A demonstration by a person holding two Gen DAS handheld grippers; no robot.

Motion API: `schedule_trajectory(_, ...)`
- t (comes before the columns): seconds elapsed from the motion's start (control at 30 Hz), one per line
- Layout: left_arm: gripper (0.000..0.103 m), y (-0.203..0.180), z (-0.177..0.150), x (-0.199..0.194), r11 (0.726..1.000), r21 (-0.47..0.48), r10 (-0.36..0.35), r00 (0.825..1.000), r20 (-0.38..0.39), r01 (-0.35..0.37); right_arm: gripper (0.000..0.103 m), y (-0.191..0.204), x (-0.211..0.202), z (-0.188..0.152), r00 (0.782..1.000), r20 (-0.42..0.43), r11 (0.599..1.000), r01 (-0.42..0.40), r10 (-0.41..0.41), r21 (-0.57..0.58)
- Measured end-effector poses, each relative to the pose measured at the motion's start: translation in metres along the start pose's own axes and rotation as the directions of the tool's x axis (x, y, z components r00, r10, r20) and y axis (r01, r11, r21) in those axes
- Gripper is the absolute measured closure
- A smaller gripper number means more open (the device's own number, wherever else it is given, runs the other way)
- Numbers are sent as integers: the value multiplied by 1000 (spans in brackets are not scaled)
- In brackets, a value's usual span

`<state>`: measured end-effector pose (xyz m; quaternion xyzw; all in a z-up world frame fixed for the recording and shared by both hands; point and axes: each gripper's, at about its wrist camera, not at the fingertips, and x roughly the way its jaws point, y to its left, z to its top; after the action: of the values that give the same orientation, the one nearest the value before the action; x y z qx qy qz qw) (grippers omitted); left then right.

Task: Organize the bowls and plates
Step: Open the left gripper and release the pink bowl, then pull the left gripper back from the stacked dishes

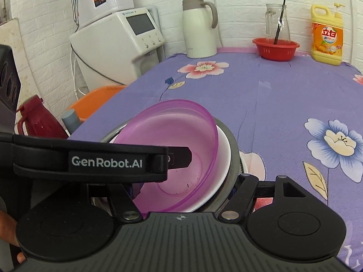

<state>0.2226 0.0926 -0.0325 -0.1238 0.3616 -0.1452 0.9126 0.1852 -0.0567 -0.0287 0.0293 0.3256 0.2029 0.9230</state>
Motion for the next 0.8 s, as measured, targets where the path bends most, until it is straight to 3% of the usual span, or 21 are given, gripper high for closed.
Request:
schedule_trajectory(0.33, 23, 7, -7, -2, 999, -4, -35, 999, 24, 36, 0, 3, 6, -4, 1000, -15, 1000, 4, -4, -2)
schedule_trajectory(0.53, 22, 13, -2, -7, 997, -56, -57, 998, 11, 57, 0, 2, 6, -1, 1000, -10, 1000, -7, 8, 8)
schedule_trajectory(0.8, 20, 4, 14, -39, 1000, -14, -22, 991, 133, 24, 0, 11, -20, 14, 985, 153, 993, 87, -74, -81)
